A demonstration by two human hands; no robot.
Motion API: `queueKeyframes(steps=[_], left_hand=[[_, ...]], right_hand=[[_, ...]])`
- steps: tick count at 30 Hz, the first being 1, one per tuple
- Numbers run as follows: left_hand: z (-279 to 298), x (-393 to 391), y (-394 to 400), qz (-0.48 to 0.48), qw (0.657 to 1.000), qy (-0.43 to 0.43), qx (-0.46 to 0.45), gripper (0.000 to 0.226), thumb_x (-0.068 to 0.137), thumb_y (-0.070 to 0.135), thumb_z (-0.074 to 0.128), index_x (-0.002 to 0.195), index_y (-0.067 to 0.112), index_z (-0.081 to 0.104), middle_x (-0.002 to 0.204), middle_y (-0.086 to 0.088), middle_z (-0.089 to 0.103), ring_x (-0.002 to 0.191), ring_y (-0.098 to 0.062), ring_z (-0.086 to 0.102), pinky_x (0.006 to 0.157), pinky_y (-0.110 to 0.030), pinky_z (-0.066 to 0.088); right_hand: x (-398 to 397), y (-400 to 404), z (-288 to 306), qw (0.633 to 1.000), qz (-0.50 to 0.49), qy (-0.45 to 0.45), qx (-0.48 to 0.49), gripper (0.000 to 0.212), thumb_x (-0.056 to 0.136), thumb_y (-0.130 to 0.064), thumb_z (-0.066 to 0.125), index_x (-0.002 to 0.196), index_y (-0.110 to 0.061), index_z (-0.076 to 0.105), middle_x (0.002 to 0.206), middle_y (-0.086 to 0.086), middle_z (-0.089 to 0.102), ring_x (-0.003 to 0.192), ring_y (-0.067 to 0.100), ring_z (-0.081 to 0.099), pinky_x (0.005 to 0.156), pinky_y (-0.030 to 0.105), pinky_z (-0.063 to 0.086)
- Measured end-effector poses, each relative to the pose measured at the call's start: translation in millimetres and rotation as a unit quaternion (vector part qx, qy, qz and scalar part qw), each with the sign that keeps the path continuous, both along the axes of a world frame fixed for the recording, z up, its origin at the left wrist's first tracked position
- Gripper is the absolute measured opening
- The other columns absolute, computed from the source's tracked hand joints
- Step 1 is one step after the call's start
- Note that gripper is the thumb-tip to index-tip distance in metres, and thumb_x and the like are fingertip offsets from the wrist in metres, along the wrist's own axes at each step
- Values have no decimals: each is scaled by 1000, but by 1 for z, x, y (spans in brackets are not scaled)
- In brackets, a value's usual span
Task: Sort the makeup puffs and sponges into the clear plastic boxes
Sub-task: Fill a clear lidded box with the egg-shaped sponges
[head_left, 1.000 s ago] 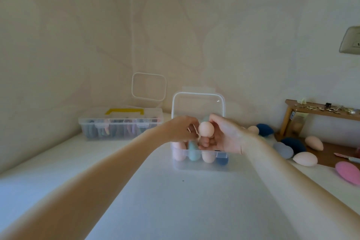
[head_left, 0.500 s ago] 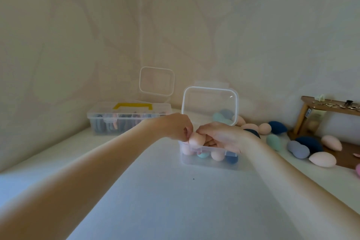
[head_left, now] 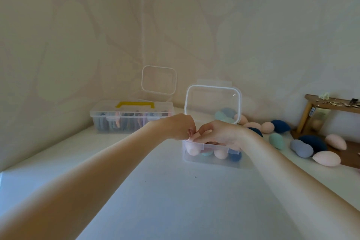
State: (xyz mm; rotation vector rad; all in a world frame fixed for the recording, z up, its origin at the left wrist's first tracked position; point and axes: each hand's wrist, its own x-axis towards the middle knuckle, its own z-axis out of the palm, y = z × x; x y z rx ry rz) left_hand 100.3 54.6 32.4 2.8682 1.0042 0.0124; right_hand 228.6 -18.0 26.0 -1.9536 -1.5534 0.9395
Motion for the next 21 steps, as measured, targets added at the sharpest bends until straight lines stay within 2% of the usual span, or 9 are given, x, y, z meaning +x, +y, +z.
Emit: queueKeyframes(steps=[3, 6, 9, 11, 13, 15, 17, 19, 21], left_hand=[[1, 2, 1, -6, 1000, 0, -6, 35, 88, -1, 41, 111, 6, 66, 106, -10, 61, 94, -22, 52, 69, -21, 40], [-2, 4, 1, 2, 1000, 5, 3, 32, 91, 5, 39, 107, 0, 65, 101, -14, 62, 92, -25, 53, 73, -26, 41], [-6, 4, 3, 13, 1000, 7, 11, 30, 91, 9, 40, 106, 0, 64, 107, -16, 65, 86, -22, 52, 74, -28, 41], [-7, 4, 3, 14, 1000, 9, 14, 28, 91, 8, 41, 106, 2, 64, 110, -15, 66, 91, -25, 58, 80, -32, 46], [-6, 3, 1, 12, 1000, 13, 16, 28, 92, 10, 41, 106, 3, 64, 111, -14, 66, 100, -27, 61, 86, -33, 47], [-4, 2, -2, 6, 1000, 16, 15, 28, 93, 11, 40, 108, 4, 62, 112, -12, 65, 105, -28, 60, 89, -33, 46], [-1, 1, -4, 0, 1000, 12, 13, 25, 93, 11, 41, 112, 9, 58, 115, -9, 62, 106, -26, 58, 88, -31, 45], [1, 0, -6, 1, 1000, 7, 9, 26, 93, 10, 43, 116, 13, 54, 117, -8, 61, 106, -25, 57, 82, -30, 45], [3, 1, -9, 3, 1000, 7, -2, 29, 92, 10, 43, 119, 14, 50, 117, -8, 61, 101, -24, 57, 76, -28, 43]], right_hand=[[-3, 5, 5, 996, 14, -82, -37, 10, 84, -30, 64, 75, -27, 67, 95, -3, 63, 87, 19, 56, 81, 25, 45], [-14, 13, 7, 985, 22, -166, -39, 10, 89, -21, 57, 90, -21, 67, 90, -7, 57, 86, 18, 48, 71, 19, 39], [-17, 21, 0, 985, 14, -173, -15, 32, 82, -18, 69, 111, -7, 64, 93, 3, 57, 82, 20, 51, 64, 23, 43], [-19, 24, -3, 981, 14, -194, -9, 34, 80, -18, 71, 110, -6, 63, 91, 5, 56, 80, 21, 52, 66, 27, 46], [-21, 26, -4, 981, 12, -191, -17, 22, 80, -18, 71, 98, -10, 64, 85, 4, 59, 73, 22, 57, 67, 26, 50], [-21, 21, -1, 982, 13, -179, -50, 10, 77, -20, 71, 78, -14, 63, 66, -2, 65, 52, 14, 62, 51, 15, 47], [-20, 11, 9, 979, 22, -182, -86, 11, 76, -27, 68, 78, -16, 68, 58, -9, 67, 43, 2, 60, 46, 11, 44], [-14, 4, 17, 985, 30, -146, -84, 24, 83, -34, 63, 94, -14, 70, 75, -4, 73, 61, 4, 65, 65, 18, 53], [-7, -2, 21, 993, 26, -94, -71, 31, 83, -39, 64, 98, -12, 70, 82, 2, 74, 72, 10, 67, 84, 23, 53]])
